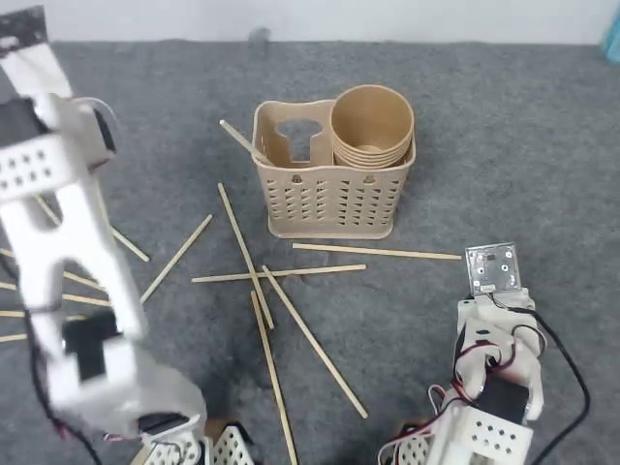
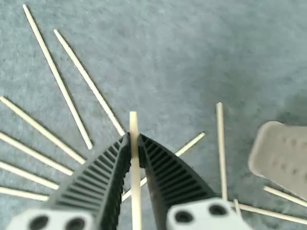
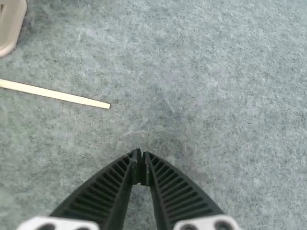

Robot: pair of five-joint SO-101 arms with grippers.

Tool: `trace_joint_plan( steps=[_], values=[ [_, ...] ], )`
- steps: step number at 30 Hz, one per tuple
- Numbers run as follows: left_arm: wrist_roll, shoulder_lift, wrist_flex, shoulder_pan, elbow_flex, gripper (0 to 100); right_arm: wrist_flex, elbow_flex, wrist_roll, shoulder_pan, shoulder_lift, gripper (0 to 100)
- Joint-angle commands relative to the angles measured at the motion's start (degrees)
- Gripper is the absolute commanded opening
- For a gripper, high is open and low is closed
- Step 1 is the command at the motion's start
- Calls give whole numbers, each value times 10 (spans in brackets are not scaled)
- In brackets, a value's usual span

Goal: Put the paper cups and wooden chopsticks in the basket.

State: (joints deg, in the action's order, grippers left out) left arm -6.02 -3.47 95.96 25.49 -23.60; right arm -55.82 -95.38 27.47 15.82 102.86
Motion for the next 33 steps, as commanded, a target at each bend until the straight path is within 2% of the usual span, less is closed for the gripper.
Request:
trace_joint_plan(
  steps=[1, 4, 8, 11, 17, 23, 28, 33],
  values=[
    [-3, 178, -76, -18, 121, 10, -3, -11, 6, -1, -1, 8],
    [-5, 280, -134, -29, 206, 10, -4, -11, 6, -1, -1, 8],
    [-5, 392, -168, -60, 276, 11, -4, -11, 6, -1, -1, 8],
    [-6, 460, -200, -83, 298, 11, -4, -11, 6, -1, -1, 8],
    [-6, 565, -332, -128, 310, 11, -4, -11, 6, -1, -1, 8],
    [-7, 600, -456, -252, 311, 11, -4, -11, 6, -1, -1, 8],
    [-7, 600, -597, -333, 311, 11, -4, -11, 6, -1, -1, 8],
    [-7, 578, -640, -403, 311, 11, -4, -11, 6, -2, -1, 8]
  ],
)
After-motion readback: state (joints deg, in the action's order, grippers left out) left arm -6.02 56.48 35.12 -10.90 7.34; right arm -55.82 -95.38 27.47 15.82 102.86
